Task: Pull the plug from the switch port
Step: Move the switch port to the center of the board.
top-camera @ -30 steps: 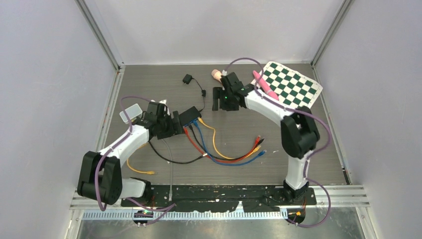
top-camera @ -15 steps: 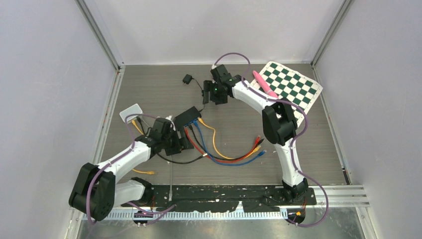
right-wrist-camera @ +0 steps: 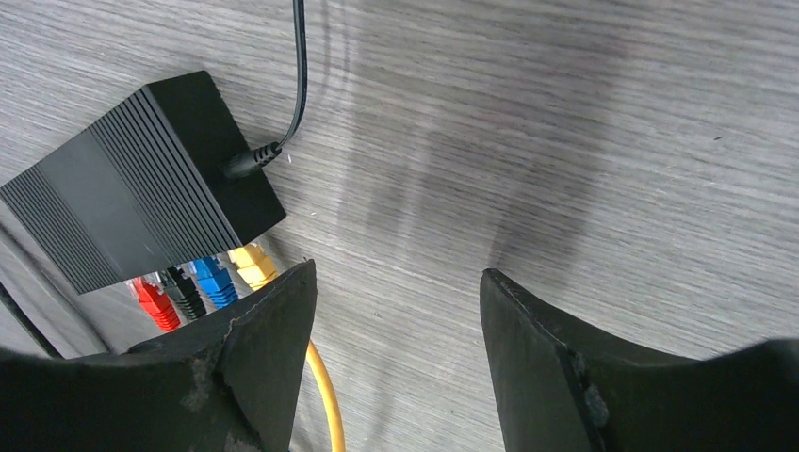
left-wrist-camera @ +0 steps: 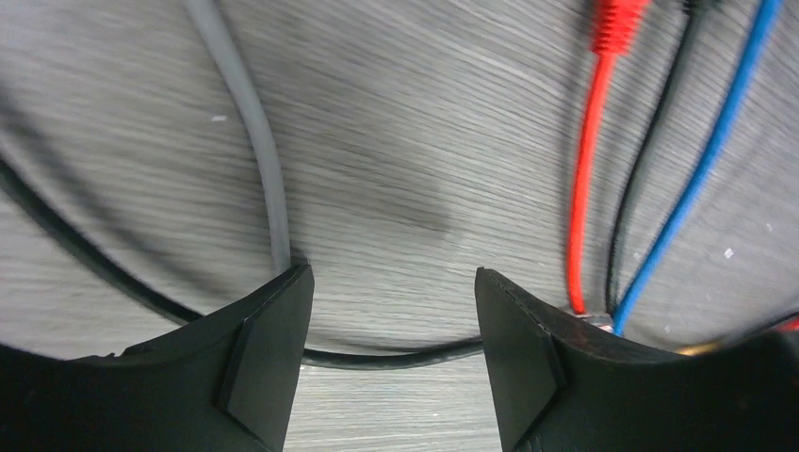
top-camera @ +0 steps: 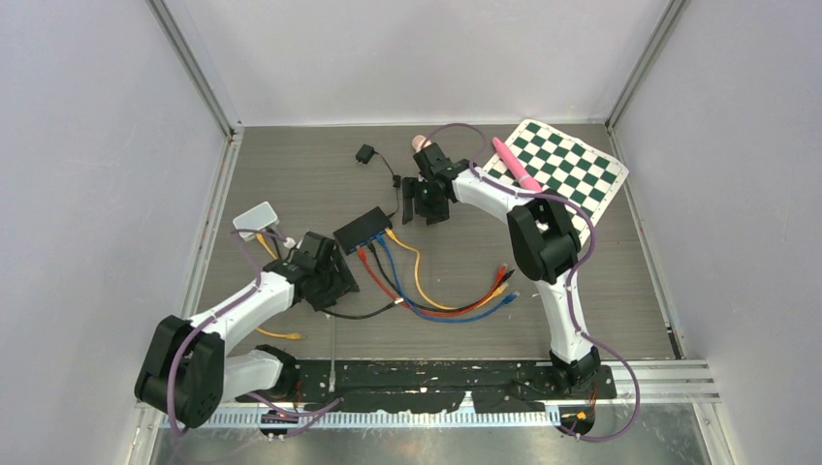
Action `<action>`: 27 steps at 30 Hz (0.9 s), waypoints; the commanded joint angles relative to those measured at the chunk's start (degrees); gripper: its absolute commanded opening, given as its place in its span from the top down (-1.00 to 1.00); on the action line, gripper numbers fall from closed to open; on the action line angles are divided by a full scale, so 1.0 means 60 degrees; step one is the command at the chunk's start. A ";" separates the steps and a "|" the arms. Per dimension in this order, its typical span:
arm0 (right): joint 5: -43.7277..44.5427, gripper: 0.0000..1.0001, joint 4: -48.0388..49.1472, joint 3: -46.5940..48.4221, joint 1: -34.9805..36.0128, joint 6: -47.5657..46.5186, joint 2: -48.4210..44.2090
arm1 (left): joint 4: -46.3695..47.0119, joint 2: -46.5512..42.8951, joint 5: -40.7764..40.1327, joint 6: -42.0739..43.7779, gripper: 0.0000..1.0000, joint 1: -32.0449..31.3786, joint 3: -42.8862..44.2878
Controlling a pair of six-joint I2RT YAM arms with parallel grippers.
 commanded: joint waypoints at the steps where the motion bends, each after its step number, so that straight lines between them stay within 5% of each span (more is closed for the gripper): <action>1: -0.0093 -0.41 0.0239 -0.0059 -0.0005 -0.0069 -0.0945 | -0.1338 -0.0403 -0.0905 -0.0233 -0.37 0.0874 -0.0080; 14: -0.0020 -0.42 0.0131 0.0519 -0.0061 -0.0247 -0.0768 | -0.1521 -0.0989 -0.0503 0.1388 -0.39 0.4446 -0.0077; 18: -0.0006 -0.42 0.0091 0.0881 -0.0107 -0.0259 -0.0623 | -0.1123 -0.0964 0.0196 0.1973 -0.37 0.4545 -0.0066; 23: 0.0279 -0.42 0.0085 0.1627 -0.0206 -0.0140 -0.0246 | 0.0340 -0.1608 0.2783 0.2728 -0.34 0.4507 -0.0349; 27: 0.0431 -0.42 0.0001 0.2789 -0.0246 0.0044 0.0506 | 0.0964 -0.2505 0.3729 0.3126 -0.47 0.4376 -0.0499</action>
